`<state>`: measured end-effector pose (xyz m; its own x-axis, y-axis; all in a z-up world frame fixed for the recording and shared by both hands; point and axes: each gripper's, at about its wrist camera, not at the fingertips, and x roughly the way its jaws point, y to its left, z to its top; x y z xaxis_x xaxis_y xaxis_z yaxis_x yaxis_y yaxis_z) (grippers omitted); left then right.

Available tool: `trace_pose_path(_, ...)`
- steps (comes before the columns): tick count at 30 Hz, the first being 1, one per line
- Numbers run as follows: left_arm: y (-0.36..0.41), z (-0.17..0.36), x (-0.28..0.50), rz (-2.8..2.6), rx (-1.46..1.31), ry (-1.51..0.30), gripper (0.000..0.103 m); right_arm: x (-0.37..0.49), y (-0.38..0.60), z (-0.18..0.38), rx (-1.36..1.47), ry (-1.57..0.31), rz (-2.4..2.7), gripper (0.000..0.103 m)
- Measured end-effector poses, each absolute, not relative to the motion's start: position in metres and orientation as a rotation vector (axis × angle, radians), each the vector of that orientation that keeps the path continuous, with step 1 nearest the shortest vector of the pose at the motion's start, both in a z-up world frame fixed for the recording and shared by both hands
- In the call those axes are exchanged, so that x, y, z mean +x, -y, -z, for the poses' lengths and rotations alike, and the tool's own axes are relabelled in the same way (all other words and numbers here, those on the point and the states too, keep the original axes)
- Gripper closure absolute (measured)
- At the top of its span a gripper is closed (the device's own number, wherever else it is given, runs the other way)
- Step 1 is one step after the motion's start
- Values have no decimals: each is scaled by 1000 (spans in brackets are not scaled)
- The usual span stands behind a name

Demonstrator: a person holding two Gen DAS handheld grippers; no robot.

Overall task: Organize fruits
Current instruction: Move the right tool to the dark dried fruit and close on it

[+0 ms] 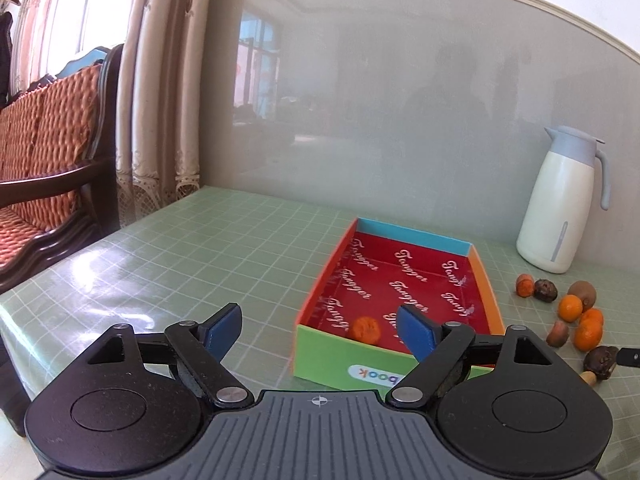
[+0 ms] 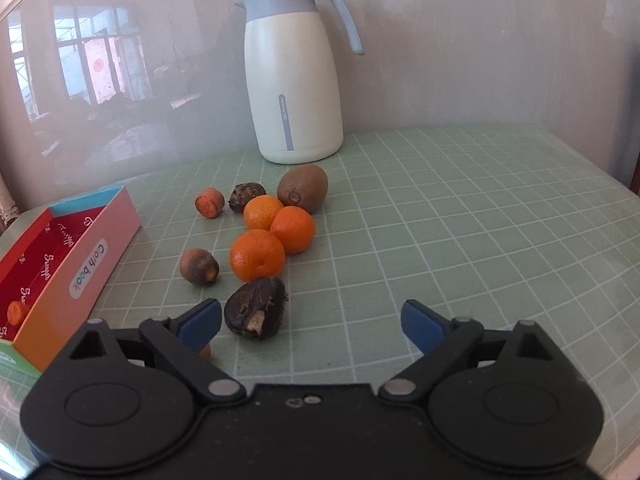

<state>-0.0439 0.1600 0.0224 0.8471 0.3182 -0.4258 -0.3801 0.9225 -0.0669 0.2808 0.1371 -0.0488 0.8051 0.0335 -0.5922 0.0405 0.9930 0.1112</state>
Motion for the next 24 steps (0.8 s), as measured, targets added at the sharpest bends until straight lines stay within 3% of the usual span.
trace_pose_path(7, -174, -21, -48, -395, -170, -422, 17, 295, -145, 53, 122, -638, 26, 12)
trace_pose_path(9, -177, -20, -49, -402, -170, -421, 17, 301, -147, 56, 123, -656, 36, 25)
trace_pose_path(11, -180, -19, -50, -409, -172, -420, 17, 306, -147, 60, 137, -677, 38, 31)
trace_pose_path(24, -195, -15, -51, -447, -197, -430, 16, 309, -156, 64, 146, -664, 43, 31)
